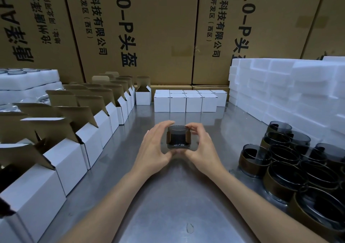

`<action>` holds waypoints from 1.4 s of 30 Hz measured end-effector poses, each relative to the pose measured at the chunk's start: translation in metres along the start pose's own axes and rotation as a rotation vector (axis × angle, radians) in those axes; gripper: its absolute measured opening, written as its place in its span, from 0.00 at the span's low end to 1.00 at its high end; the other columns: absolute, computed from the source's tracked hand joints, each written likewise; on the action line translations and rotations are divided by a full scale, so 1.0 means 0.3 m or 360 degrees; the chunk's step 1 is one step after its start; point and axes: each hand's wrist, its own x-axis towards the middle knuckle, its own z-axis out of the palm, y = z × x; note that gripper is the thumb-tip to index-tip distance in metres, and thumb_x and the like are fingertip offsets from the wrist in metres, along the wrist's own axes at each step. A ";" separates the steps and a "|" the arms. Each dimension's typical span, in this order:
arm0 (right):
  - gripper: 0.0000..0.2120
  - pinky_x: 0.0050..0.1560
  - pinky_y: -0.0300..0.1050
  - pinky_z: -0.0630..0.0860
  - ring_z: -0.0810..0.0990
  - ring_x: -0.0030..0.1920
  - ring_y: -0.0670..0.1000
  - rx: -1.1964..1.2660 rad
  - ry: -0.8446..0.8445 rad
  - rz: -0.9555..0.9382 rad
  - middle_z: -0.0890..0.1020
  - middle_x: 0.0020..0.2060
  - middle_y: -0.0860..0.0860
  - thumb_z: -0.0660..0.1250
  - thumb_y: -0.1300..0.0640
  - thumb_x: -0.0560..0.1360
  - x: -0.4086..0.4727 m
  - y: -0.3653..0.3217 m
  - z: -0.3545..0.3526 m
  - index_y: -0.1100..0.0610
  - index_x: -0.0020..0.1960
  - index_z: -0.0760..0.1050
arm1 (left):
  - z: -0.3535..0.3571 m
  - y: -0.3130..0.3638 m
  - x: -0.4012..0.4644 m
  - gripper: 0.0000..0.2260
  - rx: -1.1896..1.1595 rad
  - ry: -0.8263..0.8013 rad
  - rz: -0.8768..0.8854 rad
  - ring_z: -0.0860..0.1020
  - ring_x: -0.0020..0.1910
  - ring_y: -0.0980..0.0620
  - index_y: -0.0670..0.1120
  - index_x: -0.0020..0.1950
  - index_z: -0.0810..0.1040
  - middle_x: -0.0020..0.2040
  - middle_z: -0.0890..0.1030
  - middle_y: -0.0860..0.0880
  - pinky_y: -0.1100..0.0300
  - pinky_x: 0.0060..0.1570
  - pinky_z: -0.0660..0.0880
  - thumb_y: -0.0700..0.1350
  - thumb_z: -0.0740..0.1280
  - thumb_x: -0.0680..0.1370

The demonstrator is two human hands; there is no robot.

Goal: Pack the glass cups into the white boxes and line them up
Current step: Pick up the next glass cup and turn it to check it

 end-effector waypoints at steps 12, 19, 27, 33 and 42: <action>0.30 0.54 0.33 0.67 0.69 0.61 0.44 0.0020 0.0013 -0.0009 0.72 0.54 0.33 0.76 0.59 0.65 -0.001 0.001 0.004 0.36 0.55 0.63 | -0.001 0.004 -0.002 0.30 -0.0015 -0.0011 -0.0011 0.71 0.64 0.54 0.51 0.67 0.69 0.63 0.74 0.56 0.43 0.67 0.65 0.46 0.77 0.68; 0.32 0.55 0.28 0.63 0.68 0.62 0.45 0.0094 -0.0086 0.0036 0.71 0.55 0.35 0.78 0.58 0.64 0.000 -0.004 0.005 0.45 0.61 0.64 | -0.007 0.005 -0.003 0.28 -0.0249 -0.0097 -0.0206 0.72 0.64 0.62 0.61 0.57 0.65 0.58 0.75 0.65 0.41 0.69 0.61 0.42 0.76 0.68; 0.33 0.58 0.37 0.67 0.67 0.60 0.43 -0.0014 -0.0040 -0.0079 0.70 0.57 0.35 0.77 0.57 0.65 -0.009 -0.017 0.000 0.35 0.60 0.64 | -0.004 0.004 0.000 0.26 -0.0115 0.0013 -0.0111 0.71 0.51 0.63 0.57 0.58 0.69 0.54 0.76 0.61 0.40 0.64 0.66 0.44 0.77 0.66; 0.31 0.58 0.42 0.74 0.72 0.58 0.39 0.0040 -0.0027 -0.0045 0.72 0.56 0.35 0.75 0.62 0.66 -0.005 -0.010 0.001 0.38 0.58 0.64 | -0.002 -0.006 -0.002 0.30 -0.0221 -0.0072 -0.0128 0.72 0.64 0.53 0.64 0.61 0.64 0.62 0.74 0.58 0.52 0.62 0.72 0.48 0.77 0.67; 0.29 0.45 0.55 0.78 0.72 0.53 0.47 -0.0231 -0.0068 -0.0139 0.62 0.54 0.38 0.69 0.65 0.65 -0.009 0.004 0.012 0.42 0.56 0.63 | 0.012 -0.006 -0.011 0.20 -0.0308 -0.0205 -0.0126 0.74 0.58 0.61 0.62 0.56 0.67 0.58 0.71 0.62 0.57 0.57 0.74 0.55 0.67 0.66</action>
